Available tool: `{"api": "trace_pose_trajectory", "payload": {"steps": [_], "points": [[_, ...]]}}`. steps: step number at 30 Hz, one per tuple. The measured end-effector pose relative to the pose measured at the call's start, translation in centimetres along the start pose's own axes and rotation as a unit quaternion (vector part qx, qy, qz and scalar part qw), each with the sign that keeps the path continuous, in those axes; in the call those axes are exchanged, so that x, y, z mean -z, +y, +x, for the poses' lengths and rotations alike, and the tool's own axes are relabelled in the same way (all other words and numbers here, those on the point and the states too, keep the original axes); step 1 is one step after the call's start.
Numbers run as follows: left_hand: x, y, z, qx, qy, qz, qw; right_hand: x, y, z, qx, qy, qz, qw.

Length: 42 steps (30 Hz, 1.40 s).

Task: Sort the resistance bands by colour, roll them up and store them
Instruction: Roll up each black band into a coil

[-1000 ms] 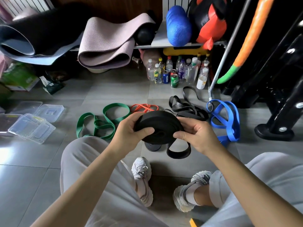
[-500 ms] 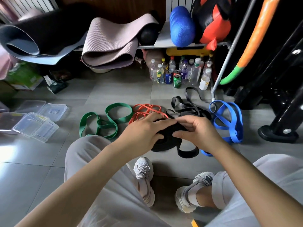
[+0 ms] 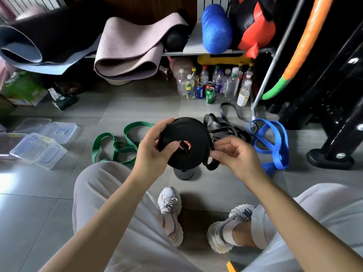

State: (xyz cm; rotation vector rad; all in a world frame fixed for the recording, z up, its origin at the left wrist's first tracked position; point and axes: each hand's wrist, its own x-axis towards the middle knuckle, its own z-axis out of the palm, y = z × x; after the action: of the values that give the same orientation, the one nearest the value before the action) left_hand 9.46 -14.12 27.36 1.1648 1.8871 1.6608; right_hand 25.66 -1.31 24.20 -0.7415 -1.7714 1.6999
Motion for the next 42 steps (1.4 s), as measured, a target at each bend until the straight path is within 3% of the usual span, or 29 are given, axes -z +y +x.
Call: {"api": "trace_pose_trajectory", "payload": {"steps": [6,15,21,25,28,34,38,42], "points": [[-1.6,-1.0,-1.0,0.08,0.08,-0.1,0.989,-1.1,-0.3,-0.2,0.037,0.04,-0.003,0.999],[-2.3,-1.2,-0.7,0.123,0.111,-0.11,0.98,-0.2,0.1,0.8,0.062,0.089,-0.161,0.981],[-2.8,-1.2,-0.3,0.131,0.147,-0.113,0.974,-1.9,0.6,0.5,0.127,0.104,-0.25,0.954],[-3.4,-1.1,0.5,0.135,0.132,-0.108,0.976,-1.8,0.4,1.4,0.069,0.129,-0.271,0.951],[-4.2,-1.3,1.7,0.136,0.127,-0.101,0.977,-1.6,-0.9,3.1,0.034,0.114,-0.307,0.944],[-5.8,-3.5,4.2,0.124,0.096,-0.042,0.987,-2.0,-0.4,7.3,0.011,0.1,-0.461,0.882],[-6.0,-6.7,7.3,0.152,0.073,-0.004,0.986,-1.0,1.5,11.2,-0.034,0.013,-0.479,0.877],[-6.3,-8.0,13.3,0.176,-0.001,0.035,0.984,0.7,1.3,18.0,-0.056,-0.056,-0.529,0.845]]}}
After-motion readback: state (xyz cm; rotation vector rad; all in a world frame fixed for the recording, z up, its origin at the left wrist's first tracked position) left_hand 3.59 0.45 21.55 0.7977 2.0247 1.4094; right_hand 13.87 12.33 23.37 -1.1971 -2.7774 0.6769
